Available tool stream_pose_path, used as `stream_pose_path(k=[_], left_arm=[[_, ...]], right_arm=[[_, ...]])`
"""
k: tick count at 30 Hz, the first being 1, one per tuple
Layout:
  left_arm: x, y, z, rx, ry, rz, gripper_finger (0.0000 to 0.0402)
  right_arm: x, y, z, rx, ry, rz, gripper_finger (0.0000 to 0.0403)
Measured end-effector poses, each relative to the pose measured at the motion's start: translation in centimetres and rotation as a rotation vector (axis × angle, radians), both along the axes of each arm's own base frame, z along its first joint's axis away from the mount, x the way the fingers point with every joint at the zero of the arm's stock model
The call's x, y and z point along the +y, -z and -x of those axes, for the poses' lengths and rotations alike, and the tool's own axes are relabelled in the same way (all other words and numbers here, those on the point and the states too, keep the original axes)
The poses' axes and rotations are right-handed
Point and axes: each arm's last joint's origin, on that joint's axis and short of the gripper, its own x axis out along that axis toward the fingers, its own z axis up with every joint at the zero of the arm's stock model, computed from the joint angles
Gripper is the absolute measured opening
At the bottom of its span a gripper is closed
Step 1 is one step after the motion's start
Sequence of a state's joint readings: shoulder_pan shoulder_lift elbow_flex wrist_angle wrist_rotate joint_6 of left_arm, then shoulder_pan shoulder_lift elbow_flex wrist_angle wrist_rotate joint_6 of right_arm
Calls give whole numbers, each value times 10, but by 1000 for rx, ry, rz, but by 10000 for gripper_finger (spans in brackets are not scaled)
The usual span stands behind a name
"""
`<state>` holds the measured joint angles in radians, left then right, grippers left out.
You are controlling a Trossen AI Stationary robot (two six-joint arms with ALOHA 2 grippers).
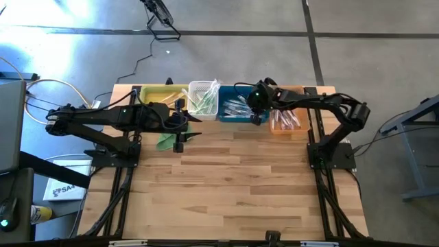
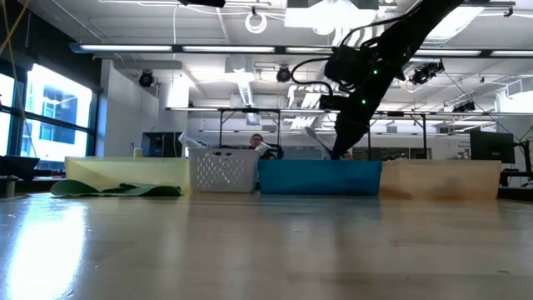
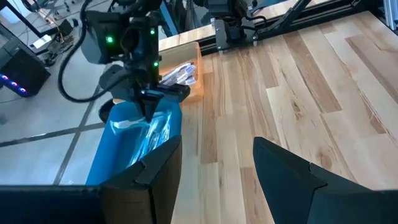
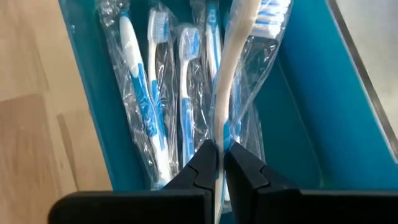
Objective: Pick & Place Toothbrushes
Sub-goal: Put the blue toothbrush into the blue bin, then return to Home Position
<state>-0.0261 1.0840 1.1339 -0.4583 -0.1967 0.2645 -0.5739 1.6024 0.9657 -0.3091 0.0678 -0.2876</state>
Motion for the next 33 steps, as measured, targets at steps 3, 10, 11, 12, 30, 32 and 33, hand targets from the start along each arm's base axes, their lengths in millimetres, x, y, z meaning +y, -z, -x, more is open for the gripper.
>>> stream_pose_path(k=[3, 10, 11, 12, 30, 32, 33], left_arm=[[0, 0, 0, 2, 0, 0, 191], [0, 1, 0, 8, 0, 0, 191], [0, 1, 0, 8, 0, 0, 191], [0, 1, 0, 8, 0, 0, 191], [2, 1, 1, 9, -52, -23, 191], [2, 1, 1, 8, -79, -35, 191], [3, 1, 1, 7, -91, -40, 191]], right_arm=[[-1, 4, -2, 5, 0, -2, 10], [-3, 3, -5, -11, 24, 42, 57], [-3, 3, -5, -12, 26, 48, 74], [-3, 3, -6, -17, 26, 51, 91], [26, -43, -7, -175, -63, 127, 68], [32, -51, -5, -196, -79, 131, 34], [34, -54, -4, -210, -91, 130, 18]])
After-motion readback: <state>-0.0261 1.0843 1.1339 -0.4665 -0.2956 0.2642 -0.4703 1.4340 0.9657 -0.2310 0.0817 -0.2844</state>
